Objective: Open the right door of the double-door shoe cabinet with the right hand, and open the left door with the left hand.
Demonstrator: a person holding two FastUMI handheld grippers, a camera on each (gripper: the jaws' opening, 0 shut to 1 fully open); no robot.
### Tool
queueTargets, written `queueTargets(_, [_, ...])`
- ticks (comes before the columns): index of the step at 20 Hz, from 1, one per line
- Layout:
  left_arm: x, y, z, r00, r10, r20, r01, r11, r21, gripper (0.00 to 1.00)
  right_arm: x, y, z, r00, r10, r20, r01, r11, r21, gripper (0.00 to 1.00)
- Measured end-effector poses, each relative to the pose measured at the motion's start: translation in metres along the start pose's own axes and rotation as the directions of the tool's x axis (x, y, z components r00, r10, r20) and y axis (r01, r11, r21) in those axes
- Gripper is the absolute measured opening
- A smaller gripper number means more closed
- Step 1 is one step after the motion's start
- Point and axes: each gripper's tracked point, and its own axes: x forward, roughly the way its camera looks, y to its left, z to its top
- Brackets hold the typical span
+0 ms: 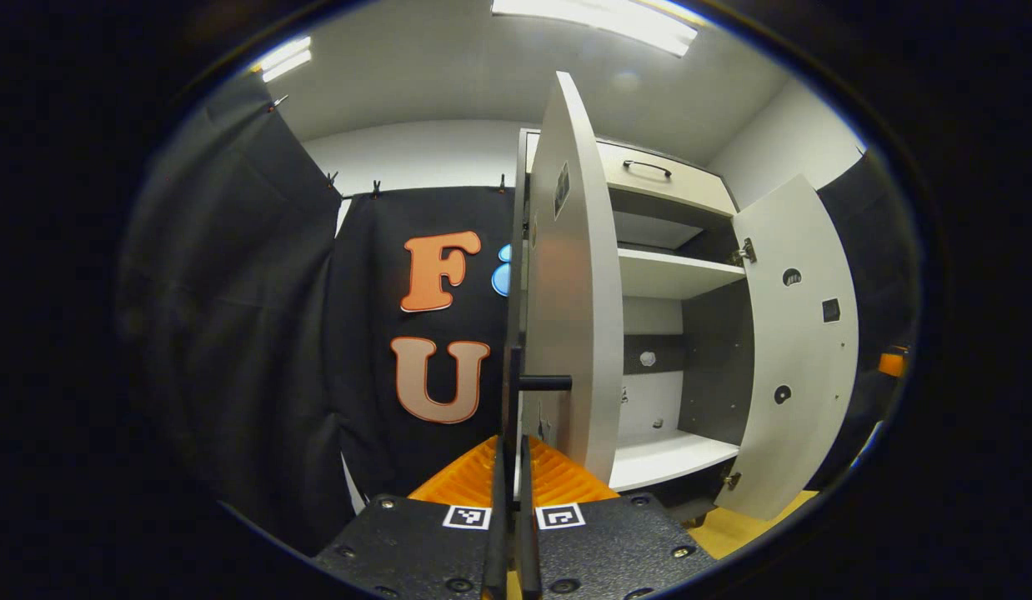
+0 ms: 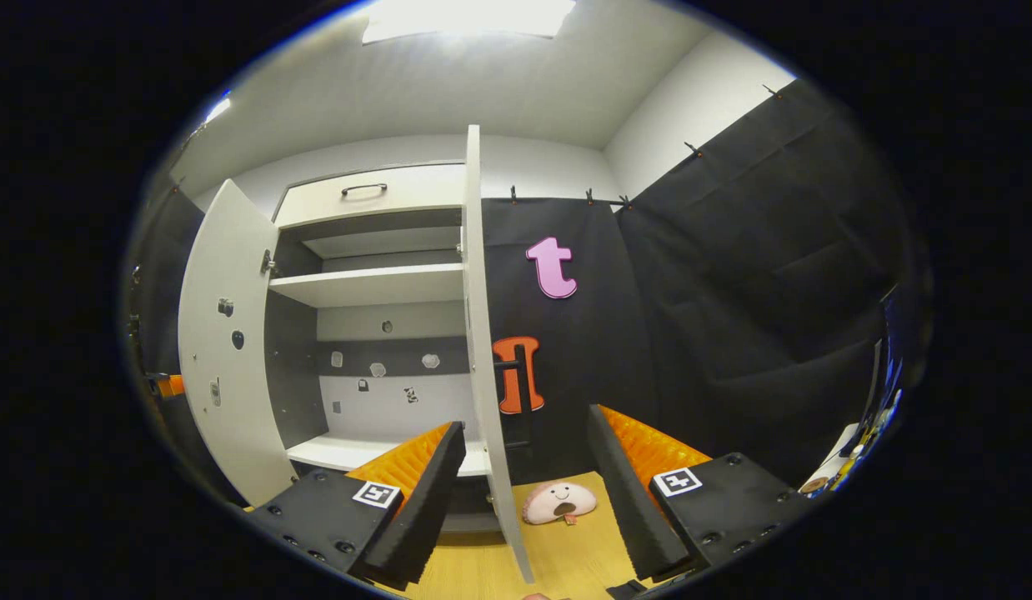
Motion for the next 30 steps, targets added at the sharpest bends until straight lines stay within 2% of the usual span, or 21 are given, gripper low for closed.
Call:
queueTargets(2, [0.002, -0.006, 0.004, 0.999, -0.037, 0.012, 0.037, 0.999, -0.017, 0.01, -0.001, 0.013, 0.000, 1.000, 0.006, -0.012, -0.006, 1.000, 0.005, 0.95])
queueTargets(4, [0.002, -0.006, 0.002, 0.998, -0.058, 0.011, 0.058, 0.998, -0.014, 0.01, -0.004, 0.023, -0.002, 1.000, 0.013, -0.025, -0.013, 1.000, 0.000, 0.95])
queueTargets(8, [-0.009, -0.005, 0.003, 0.999, -0.047, 0.014, 0.047, 0.999, -0.022, 0.02, -0.002, 0.031, 0.004, 0.998, 0.057, -0.019, -0.058, 0.998, -0.013, 0.95])
queueTargets(9, [-0.012, -0.004, 0.001, 0.999, -0.038, 0.001, 0.038, 0.999, -0.016, 0.05, -0.001, 0.026, 0.005, 0.998, 0.054, -0.027, -0.055, 0.998, -0.018, 0.95])
queueTargets(13, [-0.023, 0.003, 0.012, 0.999, 0.035, 0.035, -0.035, 0.999, 0.007, 0.03, 0.005, 0.012, 0.013, 0.997, 0.072, -0.039, -0.073, 0.997, -0.016, 0.95])
queueTargets(15, [-0.023, -0.012, 0.014, 0.998, 0.021, 0.054, -0.020, 1.000, -0.021, 0.01, 0.005, 0.004, 0.016, 0.995, 0.091, -0.047, -0.091, 0.996, -0.010, 0.95])
queueTargets(19, [-0.036, -0.045, 0.005, 0.999, -0.031, 0.008, 0.032, 0.995, -0.095, 0.01, -0.008, -0.014, 0.020, 0.988, 0.132, -0.075, -0.131, 0.991, 0.021, 0.95])
queueTargets(25, [-0.048, -0.094, -0.007, 0.994, -0.106, -0.022, 0.102, 0.986, -0.133, 0.00, -0.032, -0.035, 0.017, 0.988, 0.146, -0.047, -0.147, 0.989, -0.020, 0.96])
queueTargets(26, [-0.051, -0.103, -0.009, 0.992, -0.119, -0.031, 0.113, 0.982, -0.148, 0.01, -0.034, -0.044, 0.013, 0.991, 0.120, -0.057, -0.122, 0.992, -0.028, 0.86])
queueTargets(27, [-0.054, -0.107, -0.013, 0.993, -0.111, -0.041, 0.103, 0.983, -0.155, 0.01, -0.035, -0.053, 0.008, 0.994, 0.088, -0.068, -0.091, 0.995, -0.043, 0.96])
queueTargets(30, [-0.060, -0.105, -0.017, 0.997, -0.053, -0.054, 0.045, 0.988, -0.148, 0.04, -0.043, -0.048, -0.006, 0.988, 0.126, -0.092, -0.133, 0.988, -0.076, 0.97])
